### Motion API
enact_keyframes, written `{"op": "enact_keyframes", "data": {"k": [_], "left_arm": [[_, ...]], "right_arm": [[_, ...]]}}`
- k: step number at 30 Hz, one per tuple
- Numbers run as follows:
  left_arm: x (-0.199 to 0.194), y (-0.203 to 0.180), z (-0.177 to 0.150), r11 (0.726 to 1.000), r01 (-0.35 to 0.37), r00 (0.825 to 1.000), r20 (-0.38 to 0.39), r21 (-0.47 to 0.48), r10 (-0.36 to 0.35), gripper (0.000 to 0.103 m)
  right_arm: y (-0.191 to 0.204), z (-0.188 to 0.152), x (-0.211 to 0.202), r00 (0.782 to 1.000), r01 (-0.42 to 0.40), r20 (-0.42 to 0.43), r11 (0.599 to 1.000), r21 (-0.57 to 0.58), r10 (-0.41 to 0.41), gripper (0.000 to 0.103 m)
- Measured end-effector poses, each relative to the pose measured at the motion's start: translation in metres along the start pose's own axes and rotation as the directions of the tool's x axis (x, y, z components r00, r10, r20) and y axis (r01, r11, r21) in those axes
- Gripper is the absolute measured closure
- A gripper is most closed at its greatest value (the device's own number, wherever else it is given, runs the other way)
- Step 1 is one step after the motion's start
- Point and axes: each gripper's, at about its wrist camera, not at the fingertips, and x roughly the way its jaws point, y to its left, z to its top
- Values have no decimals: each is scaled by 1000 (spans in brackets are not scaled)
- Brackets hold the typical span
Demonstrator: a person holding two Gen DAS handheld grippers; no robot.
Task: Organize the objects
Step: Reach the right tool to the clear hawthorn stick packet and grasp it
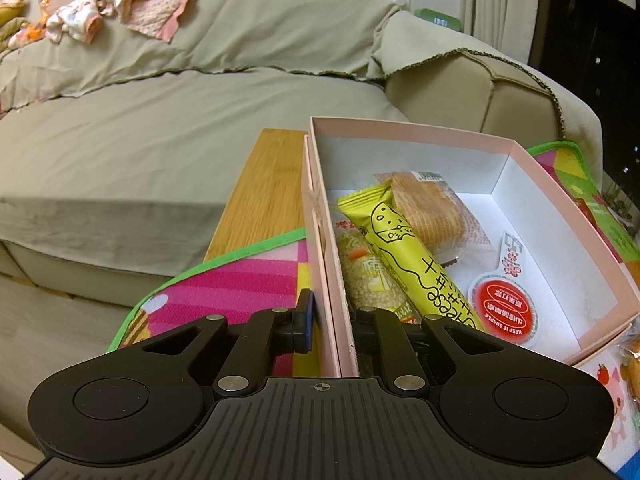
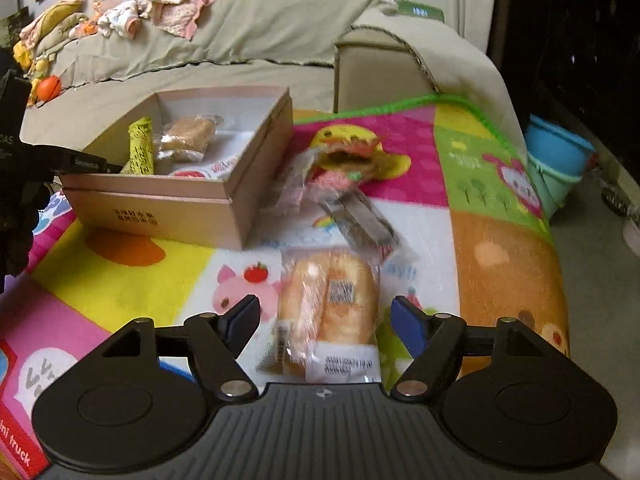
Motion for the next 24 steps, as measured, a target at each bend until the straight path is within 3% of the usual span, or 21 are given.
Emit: {"op": "enact_keyframes", "data": {"k": [3, 5, 6, 7, 9, 13, 16, 18, 19, 24], "left_arm": [[0, 0, 0, 1000, 0, 1000, 0, 0, 0, 90], [0, 0, 0, 1000, 0, 1000, 0, 0, 0, 90], [0, 0, 0, 1000, 0, 1000, 0, 0, 0, 90], [0, 0, 0, 1000, 0, 1000, 0, 0, 0, 90], [0, 0, 0, 1000, 0, 1000, 0, 0, 0, 90], [0, 0, 0, 1000, 0, 1000, -1, 1, 0, 90], [0, 0, 0, 1000, 1, 1000, -1, 0, -1, 90], [-1, 0, 0, 1000, 1, 1000, 0, 1, -1, 90], [-1, 0, 0, 1000, 2, 1000, 0, 1, -2, 90], [-1, 0, 0, 1000, 2, 1000, 1, 0, -2, 90]], "right_arm": [[-1, 19, 2, 999, -35, 36, 999, -1, 35, 30], [-10, 40, 11, 993, -115, 36, 992, 49, 113, 32], [-14, 50, 18, 989, -147, 31, 986, 77, 145, 40], [-19, 61, 28, 985, -172, 25, 980, 104, 170, 56], [-27, 83, 50, 980, -195, 2, 968, 161, 197, 66], [-42, 111, 98, 970, -221, -32, 930, 293, 240, 72], [-45, 115, 126, 956, -250, -55, 901, 356, 287, 72], [-41, 112, 135, 961, -222, -78, 911, 347, 264, 78], [-40, 108, 135, 959, -229, -78, 909, 348, 271, 90], [-40, 92, 115, 945, -269, -85, 900, 345, 315, 95]]}}
